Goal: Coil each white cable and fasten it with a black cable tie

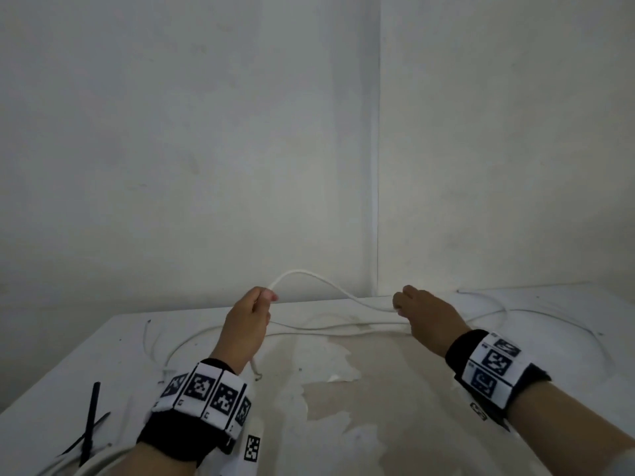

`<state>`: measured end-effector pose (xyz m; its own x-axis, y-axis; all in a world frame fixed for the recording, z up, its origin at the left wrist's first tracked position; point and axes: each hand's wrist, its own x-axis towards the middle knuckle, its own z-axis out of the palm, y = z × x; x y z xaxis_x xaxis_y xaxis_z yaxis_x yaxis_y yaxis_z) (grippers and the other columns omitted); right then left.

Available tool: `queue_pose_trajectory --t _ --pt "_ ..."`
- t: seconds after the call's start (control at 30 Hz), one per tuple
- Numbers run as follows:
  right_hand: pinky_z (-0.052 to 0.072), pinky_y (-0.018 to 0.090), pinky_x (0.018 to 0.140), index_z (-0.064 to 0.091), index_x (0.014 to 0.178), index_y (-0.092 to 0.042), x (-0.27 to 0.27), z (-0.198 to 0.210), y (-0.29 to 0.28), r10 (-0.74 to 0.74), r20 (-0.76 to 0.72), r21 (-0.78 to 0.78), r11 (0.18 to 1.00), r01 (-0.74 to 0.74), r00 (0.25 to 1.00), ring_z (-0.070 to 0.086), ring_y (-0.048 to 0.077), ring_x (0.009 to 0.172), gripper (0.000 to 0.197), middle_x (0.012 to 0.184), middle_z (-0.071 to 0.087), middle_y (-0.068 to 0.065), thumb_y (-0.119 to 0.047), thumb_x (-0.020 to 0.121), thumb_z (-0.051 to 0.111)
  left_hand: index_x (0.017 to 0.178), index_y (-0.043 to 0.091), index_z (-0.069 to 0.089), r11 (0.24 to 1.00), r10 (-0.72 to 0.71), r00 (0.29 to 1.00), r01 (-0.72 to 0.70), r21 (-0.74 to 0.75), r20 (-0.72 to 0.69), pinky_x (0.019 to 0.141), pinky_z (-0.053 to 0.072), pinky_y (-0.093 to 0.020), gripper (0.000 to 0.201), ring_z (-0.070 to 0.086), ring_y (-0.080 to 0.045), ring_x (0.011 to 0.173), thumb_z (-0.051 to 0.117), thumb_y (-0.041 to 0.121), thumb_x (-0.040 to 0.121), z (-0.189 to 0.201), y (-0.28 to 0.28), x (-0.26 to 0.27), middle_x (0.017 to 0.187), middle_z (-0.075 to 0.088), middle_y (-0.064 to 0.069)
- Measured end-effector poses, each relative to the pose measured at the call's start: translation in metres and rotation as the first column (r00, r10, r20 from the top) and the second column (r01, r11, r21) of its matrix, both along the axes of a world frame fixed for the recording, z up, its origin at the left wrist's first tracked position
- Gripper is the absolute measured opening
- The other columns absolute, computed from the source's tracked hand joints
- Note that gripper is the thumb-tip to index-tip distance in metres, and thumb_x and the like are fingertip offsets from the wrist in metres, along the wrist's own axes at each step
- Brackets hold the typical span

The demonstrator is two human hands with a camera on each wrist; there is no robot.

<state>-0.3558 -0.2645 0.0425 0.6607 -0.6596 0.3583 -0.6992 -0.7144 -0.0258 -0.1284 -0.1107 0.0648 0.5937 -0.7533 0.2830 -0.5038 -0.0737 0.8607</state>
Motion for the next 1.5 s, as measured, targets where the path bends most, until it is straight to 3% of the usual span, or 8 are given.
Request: queue_pose_trajectory --t 0.1,0.23,0.43,0.73,0.83,0.97,1.3,1.5 --pt "0.021 0.018 0.038 0.057 0.063 -0.017 0.005 -0.005 0.008 0.157 -0.053 -0.115 0.98 -0.162 0.986 0.051 0.015 0.043 0.039 0.058 0.054 -0.002 0.006 0.04 0.076 0.095 0.018 0.058 0.999 -0.049 0.999 0.049 -0.009 0.013 0.048 0.028 -0.019 0.027 0.035 -0.012 0.053 0.032 0.022 0.101 0.001 0.003 -0.007 0.063 0.043 -0.001" --pt "0.023 0.024 0.057 0.056 0.069 -0.02 0.015 -0.003 0.032 0.42 -0.091 -0.358 0.832 -0.424 0.903 0.038 0.013 0.063 0.029 0.065 0.055 -0.004 0.001 0.065 0.036 0.102 0.026 0.056 0.984 -0.162 0.966 0.142 0.111 0.201 0.053 0.03 -0.017 0.025 0.039 -0.009 0.058 0.031 0.023 0.1 -0.003 0.009 -0.013 0.066 0.044 0.002" --pt "0.024 0.025 0.061 0.061 0.072 -0.013 0.031 0.011 0.064 0.6 0.13 -0.303 0.782 -0.544 0.79 0.032 0.011 0.067 0.02 0.069 0.057 0.001 -0.013 0.084 0.045 0.09 0.026 0.063 0.939 -0.297 0.952 0.278 0.201 0.073 0.054 0.03 -0.019 0.03 0.038 -0.006 0.054 0.035 0.023 0.1 -0.011 0.014 -0.039 0.066 0.047 0.005" --pt "0.029 0.017 0.064 0.062 0.082 0.004 0.029 0.027 0.072 0.436 0.388 0.077 0.863 -0.499 0.812 0.055 0.026 0.075 0.019 0.082 0.062 0.014 -0.001 0.09 0.045 0.079 0.022 0.065 0.91 -0.383 0.922 0.386 0.152 -0.048 0.059 0.031 -0.018 0.034 0.042 0.002 0.05 0.038 0.028 0.098 -0.004 0.029 -0.065 0.06 0.052 0.01" --pt "0.034 0.011 0.064 0.062 0.091 0.0 0.026 0.027 0.077 0.364 0.426 0.204 0.853 -0.48 0.828 0.051 0.015 0.077 0.018 0.084 0.06 0.001 -0.005 0.094 0.045 0.075 0.024 0.065 0.907 -0.397 0.917 0.398 0.138 -0.033 0.062 0.032 -0.021 0.029 0.043 -0.002 0.056 0.045 0.03 0.095 -0.003 0.035 -0.067 0.05 0.051 0.014" --pt "0.036 0.029 0.063 0.06 0.092 -0.009 0.019 0.035 0.082 0.32 0.426 0.202 0.878 -0.434 0.846 0.046 0.019 0.065 0.017 0.072 0.055 0.0 -0.011 0.095 0.044 0.074 0.022 0.065 0.916 -0.388 0.92 0.391 0.091 -0.05 0.062 0.033 -0.02 0.029 0.043 -0.005 0.056 0.047 0.031 0.094 0.002 0.044 -0.068 0.048 0.047 0.013" --pt "0.037 0.023 0.068 0.058 0.08 -0.014 0.014 0.035 0.104 0.305 0.496 0.336 0.796 -0.503 0.813 0.048 0.015 0.074 0.025 0.077 0.056 -0.002 -0.016 0.098 0.04 0.08 0.015 0.061 0.884 -0.458 0.887 0.461 0.071 -0.06 0.047 0.03 -0.008 0.033 0.037 0.002 0.043 0.036 0.026 0.099 0.011 0.055 -0.076 0.053 0.042 0.012" --pt "0.035 0.018 0.054 0.06 0.073 -0.012 0.012 0.041 0.107 0.257 0.555 0.417 0.738 -0.531 0.791 0.041 0.005 0.05 0.03 0.054 0.05 -0.008 -0.023 0.096 0.044 0.079 0.024 0.062 0.92 -0.387 0.919 0.379 0.098 0.071 0.049 0.03 -0.01 0.025 0.039 0.002 0.045 0.043 0.026 0.096 0.014 0.053 -0.07 0.063 0.047 0.01"
